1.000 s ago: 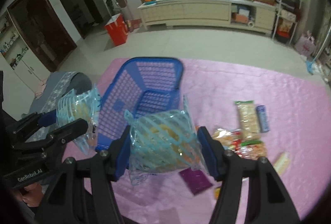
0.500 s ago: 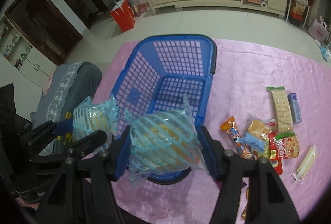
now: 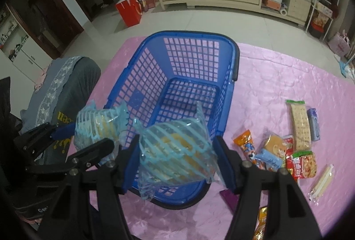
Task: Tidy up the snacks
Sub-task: 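Lower the striped bag into the blue basket and open the right tool, then move the right tool over the cracker pack with white band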
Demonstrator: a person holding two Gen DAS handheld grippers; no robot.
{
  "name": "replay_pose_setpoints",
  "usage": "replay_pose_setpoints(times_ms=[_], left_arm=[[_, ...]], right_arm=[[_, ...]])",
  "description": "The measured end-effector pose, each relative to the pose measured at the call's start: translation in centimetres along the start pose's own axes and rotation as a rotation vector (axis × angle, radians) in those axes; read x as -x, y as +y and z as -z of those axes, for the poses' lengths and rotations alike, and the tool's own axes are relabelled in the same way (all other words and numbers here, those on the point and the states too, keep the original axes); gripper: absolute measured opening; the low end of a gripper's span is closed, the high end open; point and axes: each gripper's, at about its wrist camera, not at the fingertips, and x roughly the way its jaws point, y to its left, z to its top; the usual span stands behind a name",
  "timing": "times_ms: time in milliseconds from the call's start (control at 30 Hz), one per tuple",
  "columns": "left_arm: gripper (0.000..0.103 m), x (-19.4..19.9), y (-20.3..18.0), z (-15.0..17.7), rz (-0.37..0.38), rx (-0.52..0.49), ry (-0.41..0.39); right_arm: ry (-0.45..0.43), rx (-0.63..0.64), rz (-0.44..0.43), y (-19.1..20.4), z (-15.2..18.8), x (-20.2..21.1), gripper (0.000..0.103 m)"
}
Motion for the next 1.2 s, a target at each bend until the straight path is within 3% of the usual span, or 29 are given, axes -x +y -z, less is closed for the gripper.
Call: replay_pose_setpoints(times_ms=[267,633,1200], left_arm=[[0.069,1.4,0.2,-0.2,0.003,0.018,-0.047],[0.07,3.2,-4.3,0.4,-0.021,-0.075,-0.066],[0.074,2.3,-15.7,1.4,0.053,-0.225,-0.064]], right_arm=[[-0.011,-0.039,-0.013,-1.0,-0.2,0.7,0.086],[-0.061,-0.062,0.018,-3.6,1.4,5.2,0.086],[-0.105,-0.137,0.095,-12.9,6.6,11.5,0.086]])
